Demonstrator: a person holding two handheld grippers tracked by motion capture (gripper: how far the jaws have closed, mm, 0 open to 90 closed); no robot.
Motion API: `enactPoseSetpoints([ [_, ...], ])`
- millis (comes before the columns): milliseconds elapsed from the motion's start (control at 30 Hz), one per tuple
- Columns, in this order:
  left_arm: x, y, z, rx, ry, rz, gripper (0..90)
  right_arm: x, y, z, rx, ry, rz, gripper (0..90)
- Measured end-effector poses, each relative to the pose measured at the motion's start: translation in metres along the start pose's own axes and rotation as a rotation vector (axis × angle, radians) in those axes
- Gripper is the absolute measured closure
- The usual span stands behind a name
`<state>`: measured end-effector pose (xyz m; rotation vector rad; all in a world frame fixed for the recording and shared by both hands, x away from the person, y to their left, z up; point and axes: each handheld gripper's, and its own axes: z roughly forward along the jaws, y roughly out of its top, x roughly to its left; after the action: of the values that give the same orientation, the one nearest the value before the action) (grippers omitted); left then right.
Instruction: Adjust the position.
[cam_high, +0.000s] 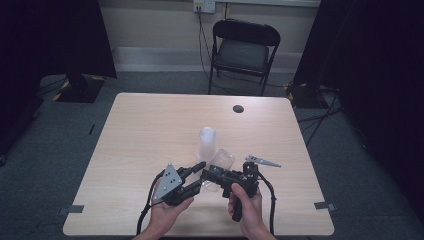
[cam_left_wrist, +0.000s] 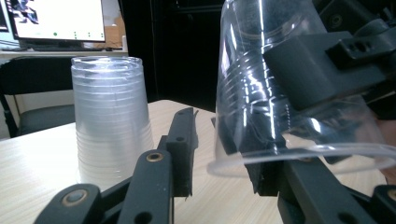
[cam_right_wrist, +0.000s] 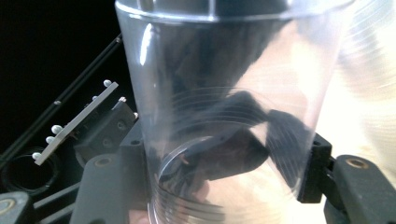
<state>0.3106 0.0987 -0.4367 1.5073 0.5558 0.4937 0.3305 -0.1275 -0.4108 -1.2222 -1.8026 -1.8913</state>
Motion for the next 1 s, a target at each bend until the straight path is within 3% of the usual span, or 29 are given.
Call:
enactPoseSetpoints([
  [167, -0.0010, 0.0000, -0.0007, -0.004, 0.009, 0.018, 66.8, 0.0026, -0.0017, 0.0003, -0.010, -0.020, 0.011, 38.0],
  [433, -0.0023, 0.0001, -0.0003, -0.013, 0.016, 0.042, 65.2, -0.0018, -0.0061, 0.0027, -0.002, 0.020, 0.089, 38.4],
  [600, -0.0046, 0.0008, -0.0007, -0.013, 0.005, 0.074, 74.7, -0.0026, -0.0080, 0.0044, 0.001, 0.029, 0.110, 38.4],
  [733, -0.0033, 0.0012, -0.0012, -0.013, 0.002, 0.076, 77.2, -0.0019, -0.0081, 0.0045, 0.002, 0.033, 0.094, 35.8],
  [933, 0.0003, 0.0005, -0.0022, -0.014, -0.025, 0.027, 84.7, 0.0047, -0.0080, 0.0062, -0.002, -0.011, -0.008, 26.8],
  [1000, -0.0002, 0.0003, -0.0019, -0.012, -0.029, 0.028, 85.2, 0.0047, -0.0071, 0.0058, -0.002, -0.010, -0.010, 25.6],
])
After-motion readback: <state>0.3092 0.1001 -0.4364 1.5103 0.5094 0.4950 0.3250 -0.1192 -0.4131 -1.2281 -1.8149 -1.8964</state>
